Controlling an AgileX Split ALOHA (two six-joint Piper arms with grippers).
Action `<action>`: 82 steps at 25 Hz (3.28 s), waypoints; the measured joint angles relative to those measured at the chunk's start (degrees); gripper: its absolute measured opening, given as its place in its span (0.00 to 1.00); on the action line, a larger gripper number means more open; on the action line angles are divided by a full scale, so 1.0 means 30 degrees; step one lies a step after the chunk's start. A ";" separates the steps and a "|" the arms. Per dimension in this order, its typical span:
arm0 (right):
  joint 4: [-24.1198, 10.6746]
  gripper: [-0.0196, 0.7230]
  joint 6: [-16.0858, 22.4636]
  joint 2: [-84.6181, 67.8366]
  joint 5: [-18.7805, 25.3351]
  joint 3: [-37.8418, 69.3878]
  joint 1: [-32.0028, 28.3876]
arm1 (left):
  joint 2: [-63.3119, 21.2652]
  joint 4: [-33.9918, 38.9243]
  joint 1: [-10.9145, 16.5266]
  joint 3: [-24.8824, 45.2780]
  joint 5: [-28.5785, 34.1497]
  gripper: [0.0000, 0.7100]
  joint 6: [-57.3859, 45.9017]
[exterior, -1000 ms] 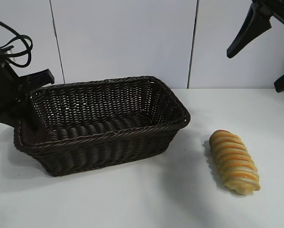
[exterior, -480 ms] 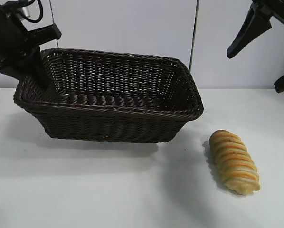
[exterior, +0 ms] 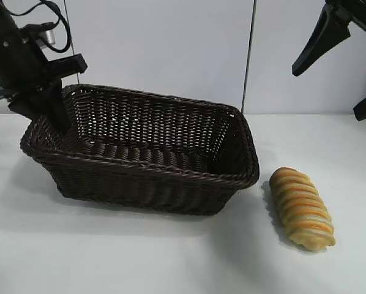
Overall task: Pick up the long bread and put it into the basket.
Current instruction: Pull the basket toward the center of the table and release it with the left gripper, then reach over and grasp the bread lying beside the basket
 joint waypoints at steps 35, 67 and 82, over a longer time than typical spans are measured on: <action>0.0000 0.96 -0.0117 0.0000 0.0039 0.0000 0.0000 | -0.5368 0.5108 0.2827 -0.0571 0.1656 0.93 -0.1741; 0.0000 0.96 -0.0846 0.0000 0.0102 0.0000 0.0000 | -1.8810 0.6896 0.4263 -0.0571 0.4192 0.93 0.0124; 0.0000 0.96 -0.1137 0.0000 0.0102 0.0000 0.0000 | -3.1035 1.0791 0.3025 0.7483 0.3519 0.93 -0.2294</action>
